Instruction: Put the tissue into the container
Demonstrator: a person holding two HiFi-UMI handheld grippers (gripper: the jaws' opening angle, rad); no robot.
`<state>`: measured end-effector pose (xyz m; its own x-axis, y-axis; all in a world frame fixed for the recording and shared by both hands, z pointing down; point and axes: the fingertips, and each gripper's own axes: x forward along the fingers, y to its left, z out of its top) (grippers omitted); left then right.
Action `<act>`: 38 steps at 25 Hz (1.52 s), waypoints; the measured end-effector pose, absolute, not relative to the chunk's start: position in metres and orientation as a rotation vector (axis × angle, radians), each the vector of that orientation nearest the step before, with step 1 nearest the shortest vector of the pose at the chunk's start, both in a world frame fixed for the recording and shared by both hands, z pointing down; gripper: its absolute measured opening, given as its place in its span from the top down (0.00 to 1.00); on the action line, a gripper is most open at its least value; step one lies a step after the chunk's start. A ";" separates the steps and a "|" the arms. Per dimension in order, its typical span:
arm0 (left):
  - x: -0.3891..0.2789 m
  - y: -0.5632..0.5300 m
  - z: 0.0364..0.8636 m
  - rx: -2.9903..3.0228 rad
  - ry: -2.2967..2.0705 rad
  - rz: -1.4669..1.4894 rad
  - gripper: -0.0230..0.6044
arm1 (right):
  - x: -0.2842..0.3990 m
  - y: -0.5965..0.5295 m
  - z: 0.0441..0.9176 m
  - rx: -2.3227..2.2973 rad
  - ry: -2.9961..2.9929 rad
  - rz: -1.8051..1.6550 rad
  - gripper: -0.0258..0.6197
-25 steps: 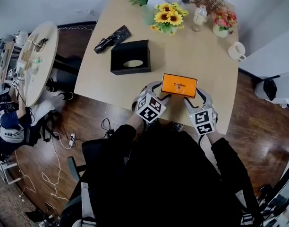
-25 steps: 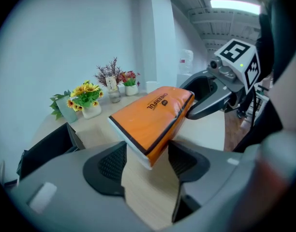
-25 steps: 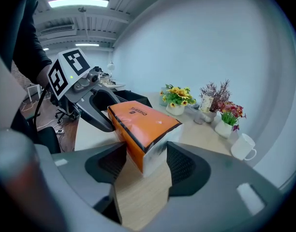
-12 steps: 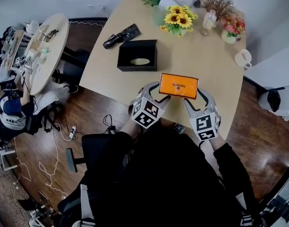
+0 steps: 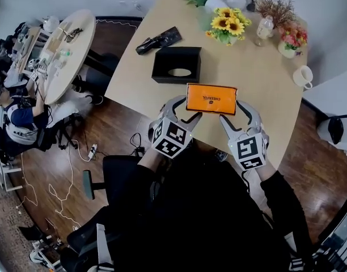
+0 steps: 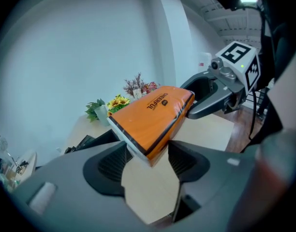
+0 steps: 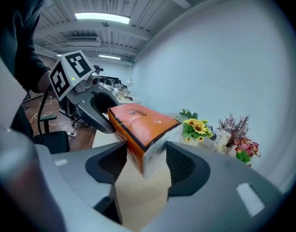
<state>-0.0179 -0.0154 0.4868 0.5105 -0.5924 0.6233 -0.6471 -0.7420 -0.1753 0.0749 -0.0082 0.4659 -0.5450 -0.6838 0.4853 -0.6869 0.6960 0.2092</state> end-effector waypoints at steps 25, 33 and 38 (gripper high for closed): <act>-0.163 -0.138 0.480 2.690 -1.050 1.032 0.56 | -0.070 -0.127 0.455 1.075 -2.319 -0.006 0.56; -0.176 -0.168 0.487 2.678 -1.036 1.026 0.56 | -0.084 -0.158 0.462 1.052 -2.325 0.016 0.56; -0.181 -0.184 0.491 2.663 -1.025 1.039 0.56 | -0.089 -0.175 0.468 1.043 -2.322 0.035 0.56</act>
